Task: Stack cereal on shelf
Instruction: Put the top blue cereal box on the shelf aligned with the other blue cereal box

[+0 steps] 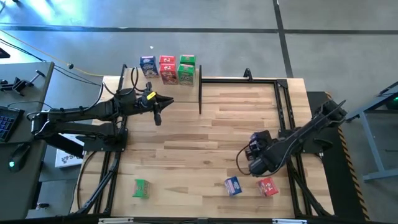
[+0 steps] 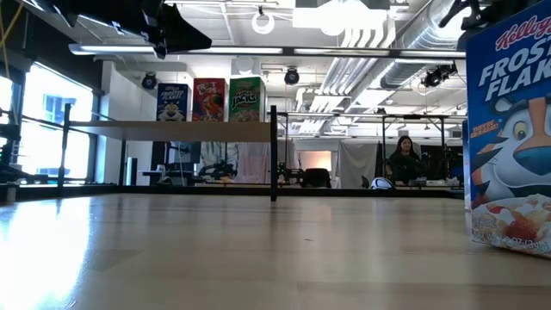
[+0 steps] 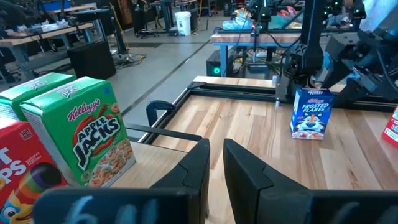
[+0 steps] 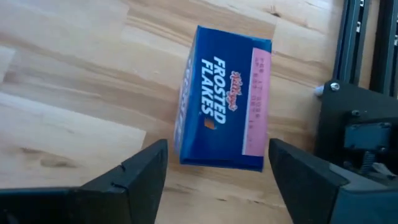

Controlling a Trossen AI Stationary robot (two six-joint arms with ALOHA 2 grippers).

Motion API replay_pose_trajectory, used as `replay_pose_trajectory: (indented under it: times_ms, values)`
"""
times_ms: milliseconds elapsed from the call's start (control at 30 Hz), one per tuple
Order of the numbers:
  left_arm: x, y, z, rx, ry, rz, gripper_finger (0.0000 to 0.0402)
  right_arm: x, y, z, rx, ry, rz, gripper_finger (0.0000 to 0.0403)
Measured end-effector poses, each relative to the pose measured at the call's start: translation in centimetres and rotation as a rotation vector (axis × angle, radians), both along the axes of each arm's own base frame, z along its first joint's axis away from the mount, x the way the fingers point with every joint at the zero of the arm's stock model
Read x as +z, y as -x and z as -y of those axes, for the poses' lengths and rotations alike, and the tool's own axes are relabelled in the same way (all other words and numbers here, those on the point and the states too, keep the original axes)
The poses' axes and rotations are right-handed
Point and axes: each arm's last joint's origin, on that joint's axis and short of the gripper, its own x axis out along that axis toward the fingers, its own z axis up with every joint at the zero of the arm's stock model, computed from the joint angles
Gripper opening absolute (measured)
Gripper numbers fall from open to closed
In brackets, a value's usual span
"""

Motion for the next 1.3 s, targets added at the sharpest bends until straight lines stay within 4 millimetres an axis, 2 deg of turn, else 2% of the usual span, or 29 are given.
replay_pose_trajectory:
  times_ms: [300, 633, 1000, 1167, 1300]
  values:
    - [-0.1, 0.0, 0.0, 0.0, 0.004, -0.011, 0.0039, -1.7, -0.6, -1.1, -0.037, 0.116, 0.036, 0.02]
    - [-0.3, 0.1, 0.0, 0.002, 0.024, -0.025, 0.0039, -2.0, -0.9, -0.9, 0.005, 0.21, 0.066, 0.0189]
    - [-0.6, 0.1, 0.0, 0.0, 0.023, -0.059, 0.0039, -0.8, -1.2, -0.2, 0.274, 0.296, 0.047, 0.0188]
    - [-0.8, 0.2, 0.0, -0.002, 0.021, -0.083, 0.0038, -0.2, -2.8, 0.6, 0.423, 0.306, 0.082, 0.0188]
    - [-0.8, 0.2, -0.1, -0.008, 0.006, -0.091, 0.0029, 0.3, -5.3, 1.6, 0.58, 0.304, 0.128, 0.0188]
